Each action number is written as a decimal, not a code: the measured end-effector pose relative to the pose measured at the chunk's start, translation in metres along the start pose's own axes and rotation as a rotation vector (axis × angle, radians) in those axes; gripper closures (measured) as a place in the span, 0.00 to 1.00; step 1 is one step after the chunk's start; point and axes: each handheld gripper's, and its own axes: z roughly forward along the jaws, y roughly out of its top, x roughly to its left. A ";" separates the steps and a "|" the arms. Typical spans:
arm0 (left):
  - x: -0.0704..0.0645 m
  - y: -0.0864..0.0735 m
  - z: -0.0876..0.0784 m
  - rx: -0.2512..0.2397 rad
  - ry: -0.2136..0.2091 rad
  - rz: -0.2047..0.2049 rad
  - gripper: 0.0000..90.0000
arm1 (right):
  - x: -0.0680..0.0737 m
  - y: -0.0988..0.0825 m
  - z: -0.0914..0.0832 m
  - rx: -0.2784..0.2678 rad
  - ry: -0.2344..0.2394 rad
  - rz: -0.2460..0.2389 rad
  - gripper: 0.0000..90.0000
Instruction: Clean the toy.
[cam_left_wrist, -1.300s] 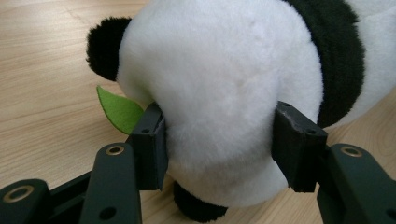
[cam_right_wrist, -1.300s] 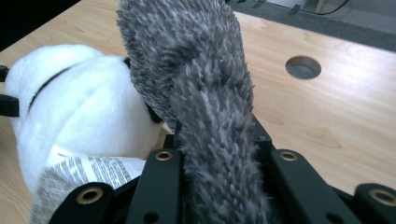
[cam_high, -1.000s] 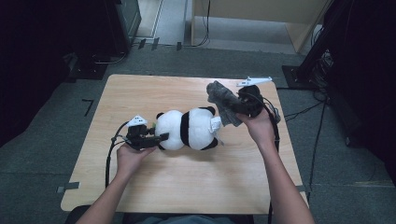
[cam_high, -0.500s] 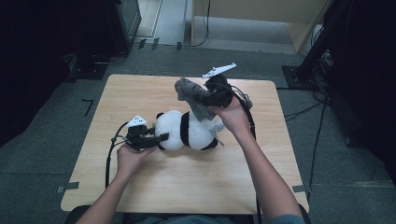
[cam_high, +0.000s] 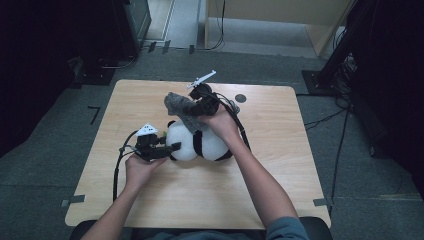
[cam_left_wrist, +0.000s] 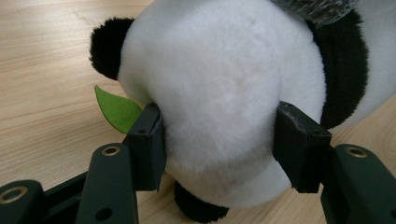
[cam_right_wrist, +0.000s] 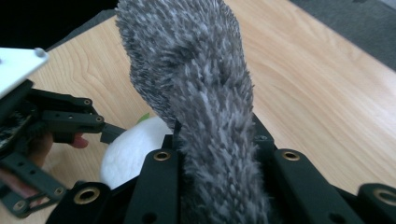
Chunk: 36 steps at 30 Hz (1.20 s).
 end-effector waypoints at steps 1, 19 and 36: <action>0.000 0.000 0.000 0.001 0.000 -0.001 0.46 | 0.000 0.000 0.004 0.002 0.005 0.002 0.80; 0.000 0.001 0.001 0.006 0.009 -0.020 0.46 | -0.023 -0.009 0.027 0.125 -0.064 0.017 0.77; 0.000 0.001 0.001 0.007 0.004 -0.023 0.46 | -0.067 -0.029 -0.009 0.109 -0.120 0.107 0.76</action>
